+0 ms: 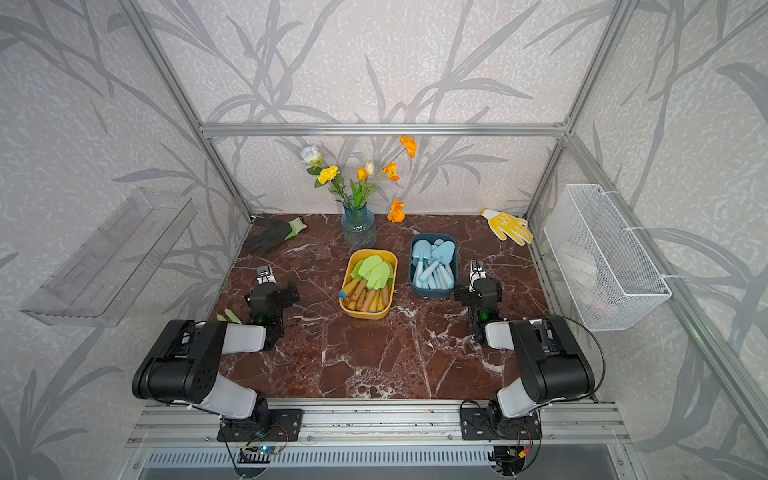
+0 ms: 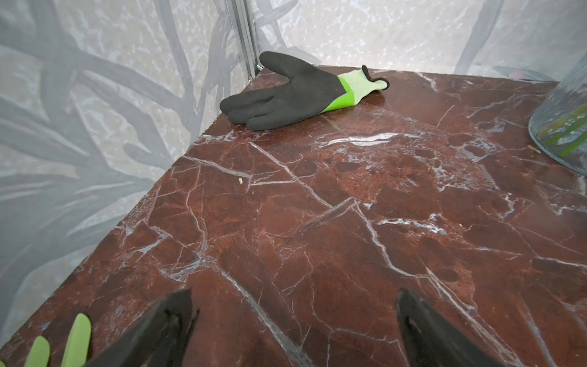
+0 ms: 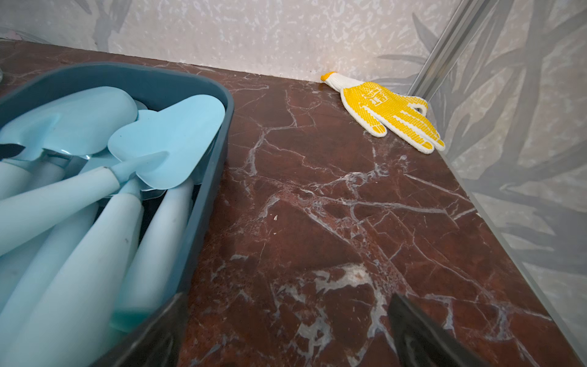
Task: Sort the small shovels by color and place them into the storage box
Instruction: Reset both arms
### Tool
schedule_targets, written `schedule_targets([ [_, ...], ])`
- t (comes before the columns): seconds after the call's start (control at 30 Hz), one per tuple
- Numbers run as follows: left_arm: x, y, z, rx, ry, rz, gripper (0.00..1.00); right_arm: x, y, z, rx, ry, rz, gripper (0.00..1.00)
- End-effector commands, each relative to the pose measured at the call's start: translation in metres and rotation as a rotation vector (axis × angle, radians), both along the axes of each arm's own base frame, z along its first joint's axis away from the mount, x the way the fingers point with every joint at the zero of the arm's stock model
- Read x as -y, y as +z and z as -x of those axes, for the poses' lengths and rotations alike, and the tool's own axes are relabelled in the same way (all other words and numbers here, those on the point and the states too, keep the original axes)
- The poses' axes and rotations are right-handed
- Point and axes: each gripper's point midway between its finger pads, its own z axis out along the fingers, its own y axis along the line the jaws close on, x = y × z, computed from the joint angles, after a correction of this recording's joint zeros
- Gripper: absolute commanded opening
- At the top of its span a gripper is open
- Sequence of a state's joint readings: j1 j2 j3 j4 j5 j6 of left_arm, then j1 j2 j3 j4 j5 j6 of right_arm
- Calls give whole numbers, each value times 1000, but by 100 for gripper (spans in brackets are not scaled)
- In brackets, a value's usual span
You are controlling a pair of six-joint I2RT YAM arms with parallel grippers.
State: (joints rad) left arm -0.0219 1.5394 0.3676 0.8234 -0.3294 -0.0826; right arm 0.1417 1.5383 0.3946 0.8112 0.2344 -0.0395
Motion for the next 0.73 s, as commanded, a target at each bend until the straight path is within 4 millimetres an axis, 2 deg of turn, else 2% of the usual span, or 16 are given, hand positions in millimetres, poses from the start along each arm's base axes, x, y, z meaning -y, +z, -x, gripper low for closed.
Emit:
schedule_targets([
  [0.0,-2,17,-10,50,7,9,100,-4,10,-5,36,20,-6,99],
  [0.7,-1,19,-10,58,2,8,100,-4,10,-5,36,19,-6,99],
])
